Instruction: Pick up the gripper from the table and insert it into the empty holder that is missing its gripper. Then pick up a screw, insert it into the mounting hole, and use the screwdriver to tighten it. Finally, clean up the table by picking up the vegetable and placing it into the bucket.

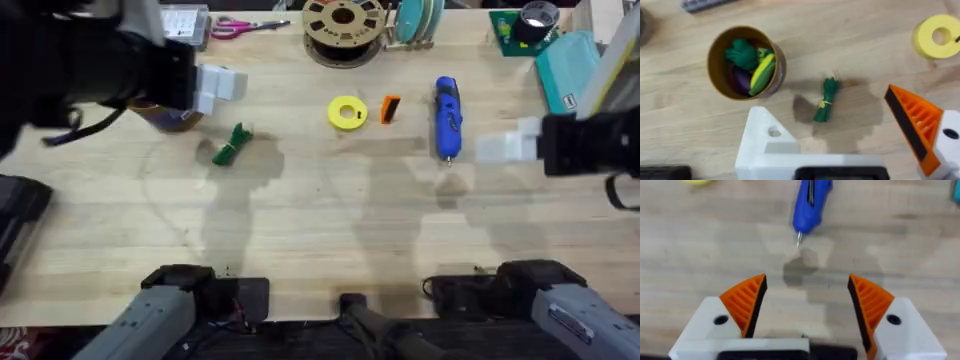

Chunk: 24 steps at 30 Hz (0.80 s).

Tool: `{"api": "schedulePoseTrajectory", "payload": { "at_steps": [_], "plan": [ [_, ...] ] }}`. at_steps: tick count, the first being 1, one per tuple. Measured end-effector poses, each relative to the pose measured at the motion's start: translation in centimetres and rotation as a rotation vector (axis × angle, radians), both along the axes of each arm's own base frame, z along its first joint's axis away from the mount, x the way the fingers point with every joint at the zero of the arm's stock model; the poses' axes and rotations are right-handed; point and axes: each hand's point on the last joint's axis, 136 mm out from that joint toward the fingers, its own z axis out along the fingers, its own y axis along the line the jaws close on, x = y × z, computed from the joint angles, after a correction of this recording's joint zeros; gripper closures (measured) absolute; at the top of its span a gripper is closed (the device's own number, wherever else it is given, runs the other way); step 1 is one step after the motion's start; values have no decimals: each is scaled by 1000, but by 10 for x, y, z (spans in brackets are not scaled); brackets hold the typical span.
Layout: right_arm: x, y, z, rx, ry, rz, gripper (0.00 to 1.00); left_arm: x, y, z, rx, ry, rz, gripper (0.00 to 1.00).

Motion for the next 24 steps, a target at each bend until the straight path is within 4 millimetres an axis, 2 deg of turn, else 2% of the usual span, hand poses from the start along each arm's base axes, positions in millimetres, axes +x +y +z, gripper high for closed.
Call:
{"api": "schedulePoseTrajectory", "payload": {
  "at_steps": [3, 5, 16, 24],
  "plan": [
    [-24, 0, -10, -1, 107, 0, 6, -9, 1, 18, -3, -67, 2, 15],
    [-31, 0, -12, 0, 136, 0, 7, -15, 0, 28, -14, -104, 3, 15],
    [-31, 0, -11, -1, 134, 0, 6, -43, -2, 65, -55, -254, 4, 15],
    [-31, 0, -11, -1, 134, 0, 6, -44, -2, 67, -43, -264, -5, 16]
  ]
}}
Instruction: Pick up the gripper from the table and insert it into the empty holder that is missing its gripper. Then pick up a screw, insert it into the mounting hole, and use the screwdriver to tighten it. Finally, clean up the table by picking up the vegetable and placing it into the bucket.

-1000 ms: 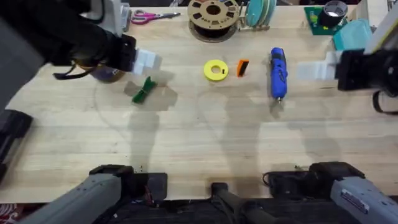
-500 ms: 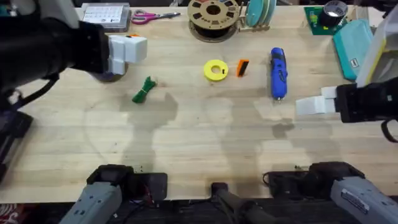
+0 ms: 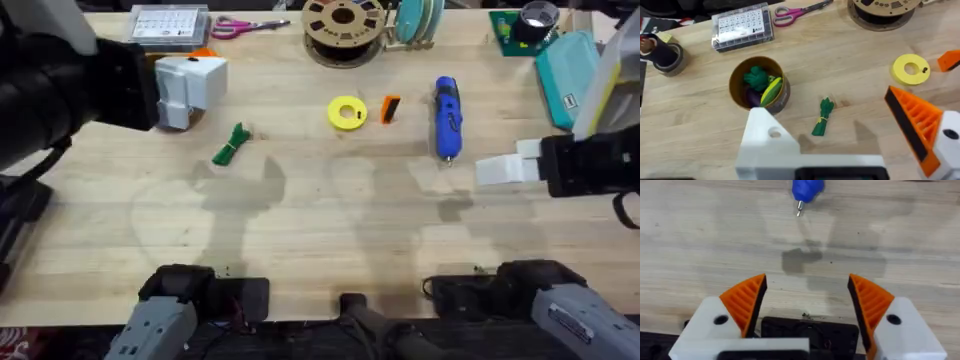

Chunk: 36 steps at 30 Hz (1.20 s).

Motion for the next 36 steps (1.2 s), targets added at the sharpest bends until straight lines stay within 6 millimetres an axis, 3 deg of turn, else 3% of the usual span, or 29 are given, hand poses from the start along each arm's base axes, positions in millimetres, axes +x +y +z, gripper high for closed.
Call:
{"api": "schedulePoseTrajectory", "payload": {
  "at_steps": [8, 14, 23, 36],
  "plan": [
    [0, 0, 0, 0, 0, 0, 6, 18, -1, 2, 1, -114, -1, 16],
    [0, 0, 0, 0, 0, 0, 6, 26, -4, -15, -12, -240, -18, 15],
    [0, 0, 0, 0, -1, 0, 6, 22, -17, -26, -50, -479, -91, 16],
    [0, 0, 0, 0, -2, 0, 6, -4, -57, -79, -142, -596, -331, 15]
  ]
}}
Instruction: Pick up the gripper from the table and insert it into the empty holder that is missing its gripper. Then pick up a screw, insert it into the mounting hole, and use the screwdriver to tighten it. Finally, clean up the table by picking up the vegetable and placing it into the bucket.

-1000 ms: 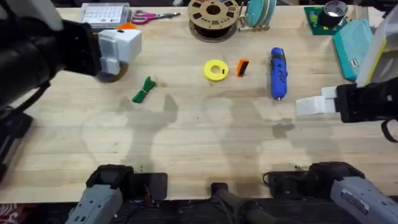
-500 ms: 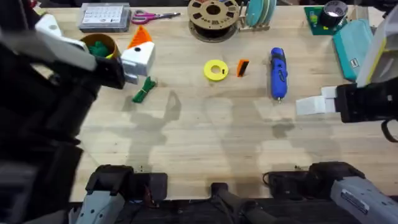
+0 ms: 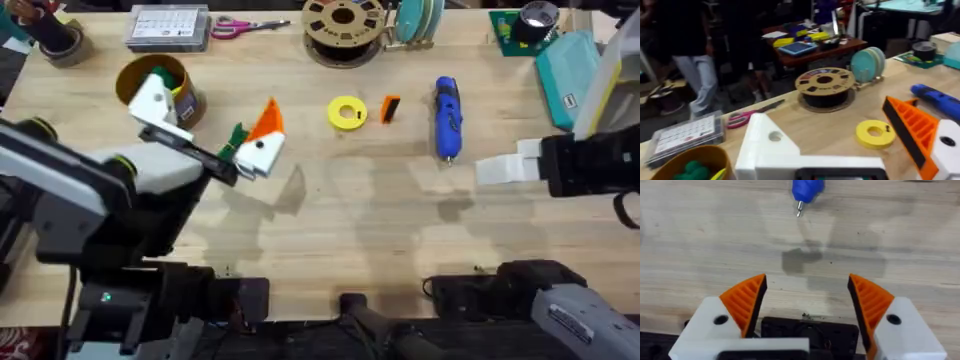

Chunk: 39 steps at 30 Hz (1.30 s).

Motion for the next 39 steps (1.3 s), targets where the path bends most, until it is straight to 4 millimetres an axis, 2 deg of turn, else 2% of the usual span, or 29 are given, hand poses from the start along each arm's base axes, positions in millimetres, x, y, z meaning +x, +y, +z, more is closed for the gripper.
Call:
{"api": "schedulePoseTrajectory", "payload": {
  "at_steps": [7, 21, 33, 39],
  "plan": [
    [0, 0, 0, 0, 0, 0, 6, -21, -24, -4, -24, -62, -167, 15],
    [0, 0, 0, 0, 0, 0, 6, -58, -60, -20, -69, -20, -463, 15],
    [0, 0, 0, 0, 0, 0, 6, -89, -78, -41, -67, 94, -663, 15],
    [0, 0, 0, 0, 0, 0, 6, -94, -80, -60, -105, 213, -695, 15]
  ]
}}
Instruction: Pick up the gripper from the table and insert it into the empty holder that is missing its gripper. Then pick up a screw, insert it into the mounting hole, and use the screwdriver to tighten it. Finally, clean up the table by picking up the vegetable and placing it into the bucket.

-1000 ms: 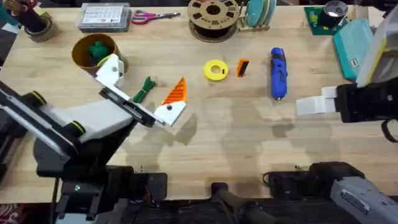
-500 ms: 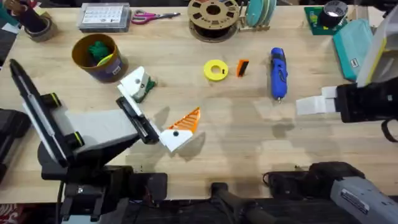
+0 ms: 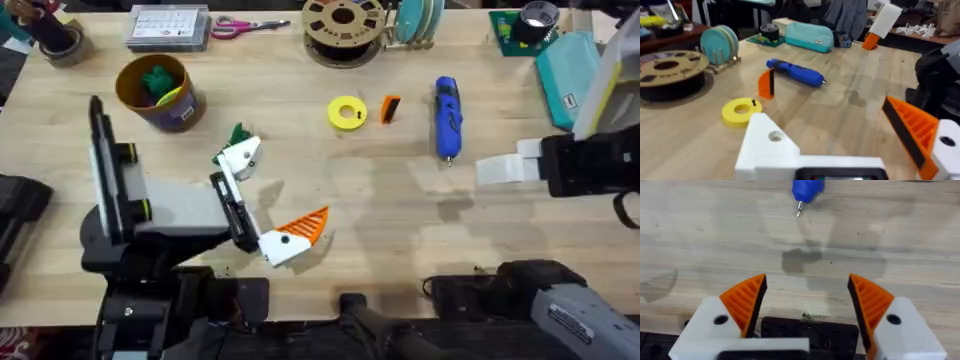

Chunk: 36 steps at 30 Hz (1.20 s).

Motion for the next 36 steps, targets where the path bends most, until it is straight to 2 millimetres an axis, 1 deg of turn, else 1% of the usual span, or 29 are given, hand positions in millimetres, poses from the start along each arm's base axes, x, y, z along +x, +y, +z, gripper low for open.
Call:
{"api": "schedulePoseTrajectory", "payload": {
  "at_steps": [3, 8, 16, 36],
  "plan": [
    [0, 0, 0, 0, 0, 0, 6, -2, -1, -7, 6, 33, -9, 15],
    [0, 0, 0, 0, 0, 0, 6, -4, -1, -11, 20, 30, -20, 15],
    [0, 0, 0, 0, 0, 0, 6, -5, -2, -11, 35, -1, -30, 16],
    [0, 0, 0, 0, 0, 0, 6, -6, -3, -11, 37, -6, -38, 15]
  ]
}}
